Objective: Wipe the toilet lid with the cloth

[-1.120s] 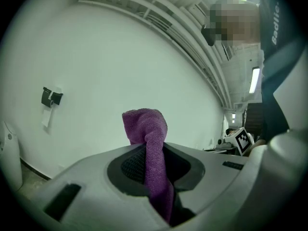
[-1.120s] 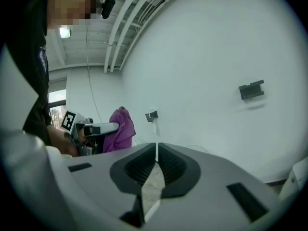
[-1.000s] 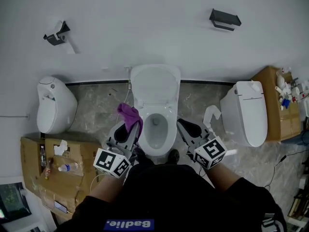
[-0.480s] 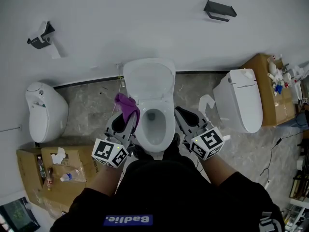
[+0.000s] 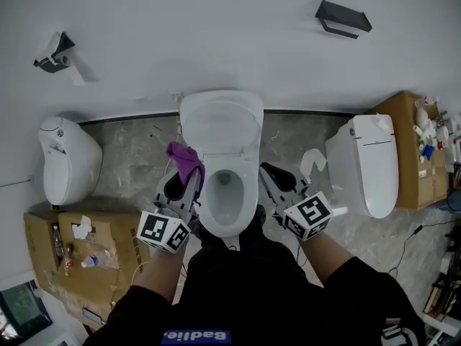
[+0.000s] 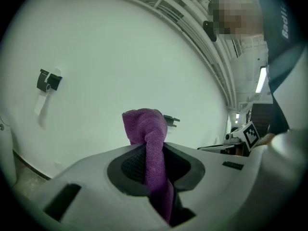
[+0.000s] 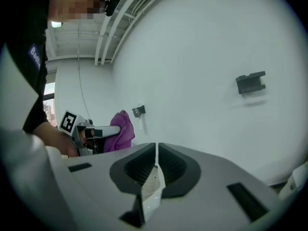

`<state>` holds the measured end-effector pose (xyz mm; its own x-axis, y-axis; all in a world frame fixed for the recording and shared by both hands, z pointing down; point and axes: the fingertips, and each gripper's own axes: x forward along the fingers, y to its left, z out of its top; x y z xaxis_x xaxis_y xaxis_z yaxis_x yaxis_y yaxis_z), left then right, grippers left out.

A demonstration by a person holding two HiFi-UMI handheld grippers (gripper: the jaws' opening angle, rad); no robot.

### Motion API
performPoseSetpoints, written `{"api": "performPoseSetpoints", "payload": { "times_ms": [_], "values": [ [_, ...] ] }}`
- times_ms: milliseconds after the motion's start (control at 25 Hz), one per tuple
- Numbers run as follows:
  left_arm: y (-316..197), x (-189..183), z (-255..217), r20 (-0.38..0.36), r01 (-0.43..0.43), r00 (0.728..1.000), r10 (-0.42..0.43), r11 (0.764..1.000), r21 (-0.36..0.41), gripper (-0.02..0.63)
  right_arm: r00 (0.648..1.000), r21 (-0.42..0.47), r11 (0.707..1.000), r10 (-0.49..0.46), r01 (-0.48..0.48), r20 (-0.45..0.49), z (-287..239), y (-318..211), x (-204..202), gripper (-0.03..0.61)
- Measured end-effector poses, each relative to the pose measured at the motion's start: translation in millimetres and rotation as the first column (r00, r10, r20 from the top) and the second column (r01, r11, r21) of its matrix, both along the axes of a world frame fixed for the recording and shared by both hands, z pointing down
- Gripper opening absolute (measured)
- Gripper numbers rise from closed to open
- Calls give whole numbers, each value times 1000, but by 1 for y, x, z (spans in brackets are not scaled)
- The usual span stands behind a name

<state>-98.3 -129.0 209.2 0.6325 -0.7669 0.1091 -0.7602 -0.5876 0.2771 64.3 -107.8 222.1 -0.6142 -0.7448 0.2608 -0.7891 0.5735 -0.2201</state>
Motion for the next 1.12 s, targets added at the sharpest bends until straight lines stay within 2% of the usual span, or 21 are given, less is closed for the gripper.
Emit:
{"api": "performPoseSetpoints", "payload": {
  "times_ms": [280,480,840,1120],
  "values": [
    [-49,0,53,42,67,997,-67,998,4,66,1000,11,1000,-16,17,-19,52,-51,17,38],
    [-82,-9,94,51,121,991,-121,993,-1,66,994,17,999,-25,27,-103,105,-86,24,38],
    [-143,-15,168,105,147,984,-147,989,0,66,965,7,999,-38,41,-261,197,-147,44,38],
    [-167,-18,202,142,161,977,-160,987,9,66,948,2,999,-49,53,-314,244,-174,50,40]
  ]
}}
